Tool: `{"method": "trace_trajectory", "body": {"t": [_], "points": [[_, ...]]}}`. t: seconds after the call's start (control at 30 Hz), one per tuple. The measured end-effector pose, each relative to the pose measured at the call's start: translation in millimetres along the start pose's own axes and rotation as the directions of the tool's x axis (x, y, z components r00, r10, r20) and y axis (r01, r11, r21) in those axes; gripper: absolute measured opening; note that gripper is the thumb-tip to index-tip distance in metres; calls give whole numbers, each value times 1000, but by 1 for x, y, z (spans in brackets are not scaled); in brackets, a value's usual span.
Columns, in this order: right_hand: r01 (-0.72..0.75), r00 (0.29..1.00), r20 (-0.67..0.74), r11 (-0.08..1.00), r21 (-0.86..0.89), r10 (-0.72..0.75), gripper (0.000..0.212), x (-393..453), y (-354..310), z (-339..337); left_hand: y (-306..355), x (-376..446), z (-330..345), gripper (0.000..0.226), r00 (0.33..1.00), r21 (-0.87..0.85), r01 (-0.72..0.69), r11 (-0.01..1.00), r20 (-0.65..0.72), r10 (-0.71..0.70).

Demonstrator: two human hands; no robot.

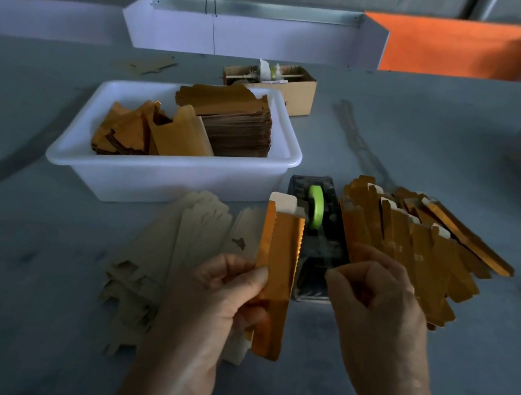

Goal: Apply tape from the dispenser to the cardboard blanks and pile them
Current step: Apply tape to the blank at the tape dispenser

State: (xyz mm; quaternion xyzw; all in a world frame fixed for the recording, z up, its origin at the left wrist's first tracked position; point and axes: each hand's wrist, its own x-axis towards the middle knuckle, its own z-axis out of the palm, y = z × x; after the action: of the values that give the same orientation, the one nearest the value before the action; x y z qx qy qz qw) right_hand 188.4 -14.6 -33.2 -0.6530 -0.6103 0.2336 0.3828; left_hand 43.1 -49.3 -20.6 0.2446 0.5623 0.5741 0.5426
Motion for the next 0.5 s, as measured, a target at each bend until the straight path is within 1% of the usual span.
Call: {"method": "trace_trajectory", "body": {"t": [0.03,0.17,0.23,0.3,0.37,0.5], "points": [[7,1000,-10,1000,-7,-7,17,-1,0,1,2,0,2,1,1000,8,-6,1000,14,6],[32,999,-40,999,4,-32,13,-3,1,6,5,2,14,20,994,115,-77,990,90,67],[43,998,-44,999,7,-42,7,-2,3,7,6,3,24,20,982,185,-111,976,172,79],[51,997,-66,999,16,-50,5,-2,4,8,5,7,32,15,973,239,-122,963,220,68],[61,994,-94,998,23,-58,8,-2,5,9,4,10,36,14,971,278,-121,953,232,55],[97,987,-132,995,7,-96,9,-6,5,12,2,13,36,14,977,290,-115,950,204,56]]}}
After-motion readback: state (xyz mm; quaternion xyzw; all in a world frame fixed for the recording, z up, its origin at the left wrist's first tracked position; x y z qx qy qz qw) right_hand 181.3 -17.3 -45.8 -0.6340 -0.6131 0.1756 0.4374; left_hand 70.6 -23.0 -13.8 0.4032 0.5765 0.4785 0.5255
